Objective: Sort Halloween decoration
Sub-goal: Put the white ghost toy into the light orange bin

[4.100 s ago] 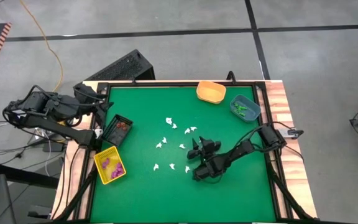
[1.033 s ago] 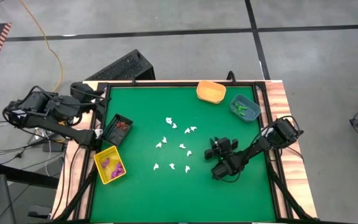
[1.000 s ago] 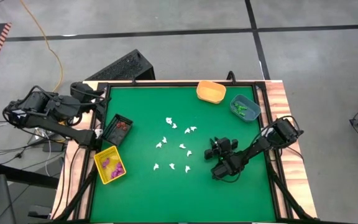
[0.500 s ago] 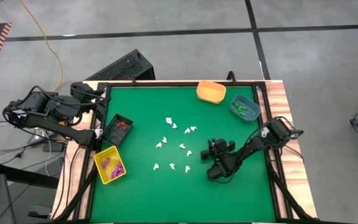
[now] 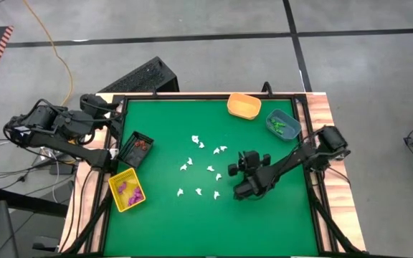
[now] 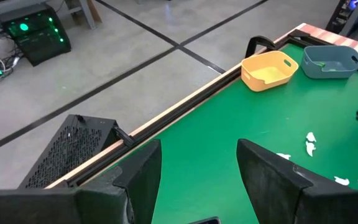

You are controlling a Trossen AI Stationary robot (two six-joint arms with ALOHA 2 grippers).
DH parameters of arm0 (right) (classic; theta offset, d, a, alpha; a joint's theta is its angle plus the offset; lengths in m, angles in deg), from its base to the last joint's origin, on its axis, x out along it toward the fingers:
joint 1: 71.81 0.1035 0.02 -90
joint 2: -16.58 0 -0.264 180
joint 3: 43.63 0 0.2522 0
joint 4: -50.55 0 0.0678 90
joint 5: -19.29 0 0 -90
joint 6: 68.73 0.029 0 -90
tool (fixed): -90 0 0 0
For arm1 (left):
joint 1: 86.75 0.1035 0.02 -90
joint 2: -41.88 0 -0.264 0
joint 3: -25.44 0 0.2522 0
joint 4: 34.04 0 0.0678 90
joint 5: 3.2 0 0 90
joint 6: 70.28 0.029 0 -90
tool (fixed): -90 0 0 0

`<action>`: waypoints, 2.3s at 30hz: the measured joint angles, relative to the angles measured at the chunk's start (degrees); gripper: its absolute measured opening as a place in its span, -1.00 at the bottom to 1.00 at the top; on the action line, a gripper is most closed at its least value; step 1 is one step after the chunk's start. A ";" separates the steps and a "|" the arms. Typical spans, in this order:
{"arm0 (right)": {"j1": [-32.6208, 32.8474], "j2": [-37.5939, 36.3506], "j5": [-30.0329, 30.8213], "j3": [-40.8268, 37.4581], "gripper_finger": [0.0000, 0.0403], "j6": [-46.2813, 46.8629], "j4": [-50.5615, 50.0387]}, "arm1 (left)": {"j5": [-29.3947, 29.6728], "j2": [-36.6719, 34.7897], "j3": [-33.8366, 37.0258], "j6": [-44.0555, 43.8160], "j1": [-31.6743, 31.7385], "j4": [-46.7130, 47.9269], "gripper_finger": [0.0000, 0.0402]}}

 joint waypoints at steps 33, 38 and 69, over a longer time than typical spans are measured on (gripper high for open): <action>4.94 15.73 1.67 -0.11 0.26 2.74 10.31 | -0.52 0.01 0.00 -2.51 0.00 0.20 -0.01; 6.43 20.60 3.44 -0.07 0.23 3.04 14.40 | -0.43 0.02 0.00 -2.89 0.01 0.25 -0.01; 6.40 22.05 -0.47 7.90 -0.59 6.66 -1.00 | 1.46 0.02 0.00 -5.10 0.02 0.23 -0.01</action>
